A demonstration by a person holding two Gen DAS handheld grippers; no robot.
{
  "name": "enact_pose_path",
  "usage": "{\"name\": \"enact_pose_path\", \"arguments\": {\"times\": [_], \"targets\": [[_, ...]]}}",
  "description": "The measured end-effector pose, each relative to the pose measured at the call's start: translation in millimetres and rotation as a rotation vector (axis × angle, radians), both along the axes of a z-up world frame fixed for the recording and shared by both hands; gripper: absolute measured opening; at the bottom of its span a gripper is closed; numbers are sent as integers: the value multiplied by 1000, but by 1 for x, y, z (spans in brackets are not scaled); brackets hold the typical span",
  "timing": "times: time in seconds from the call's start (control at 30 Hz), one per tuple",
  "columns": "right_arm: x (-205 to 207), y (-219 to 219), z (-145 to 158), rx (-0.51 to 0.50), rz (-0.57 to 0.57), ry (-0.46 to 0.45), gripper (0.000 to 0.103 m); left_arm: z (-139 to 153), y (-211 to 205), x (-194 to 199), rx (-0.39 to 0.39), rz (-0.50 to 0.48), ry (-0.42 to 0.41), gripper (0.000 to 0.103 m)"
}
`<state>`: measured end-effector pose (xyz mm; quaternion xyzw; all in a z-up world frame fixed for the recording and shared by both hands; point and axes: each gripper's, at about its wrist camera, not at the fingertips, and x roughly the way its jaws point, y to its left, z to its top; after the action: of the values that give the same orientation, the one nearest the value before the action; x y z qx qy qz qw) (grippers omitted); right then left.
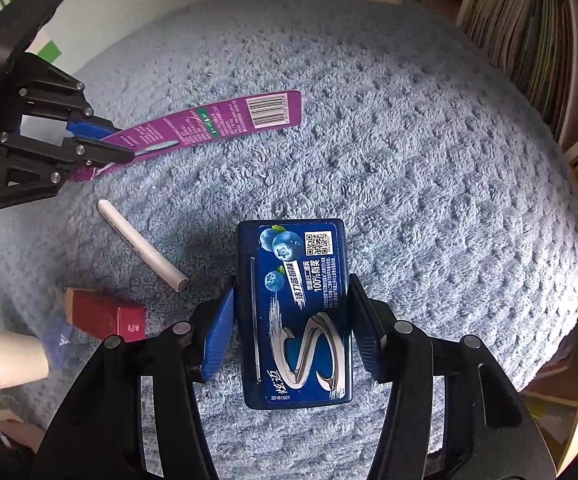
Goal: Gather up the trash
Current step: 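Lift the toothbrush pack and gum pack and carry them over the teal bin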
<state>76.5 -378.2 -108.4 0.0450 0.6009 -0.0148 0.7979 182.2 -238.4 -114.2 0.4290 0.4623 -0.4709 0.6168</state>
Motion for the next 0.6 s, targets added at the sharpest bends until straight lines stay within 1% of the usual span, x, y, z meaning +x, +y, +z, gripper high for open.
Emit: {"name": "enact_pose_path", "arguments": {"times": [0.1, 0.17, 0.27, 0.43, 0.6], "targets": [[-7, -2, 10, -4, -4, -16, 54, 11, 7, -13, -8, 6, -34, 7], [-16, -4, 18, -7, -8, -32, 54, 21, 9, -21, -20, 3, -42, 7], [-38, -6, 31, -9, -14, -51, 54, 32, 10, -31, -32, -9, -73, 7], [-67, -8, 48, -13, -39, -85, 54, 56, 6, -50, -58, -25, -100, 7], [-104, -15, 64, -22, -83, -111, 54, 75, -5, -81, -74, -71, -142, 7]]}}
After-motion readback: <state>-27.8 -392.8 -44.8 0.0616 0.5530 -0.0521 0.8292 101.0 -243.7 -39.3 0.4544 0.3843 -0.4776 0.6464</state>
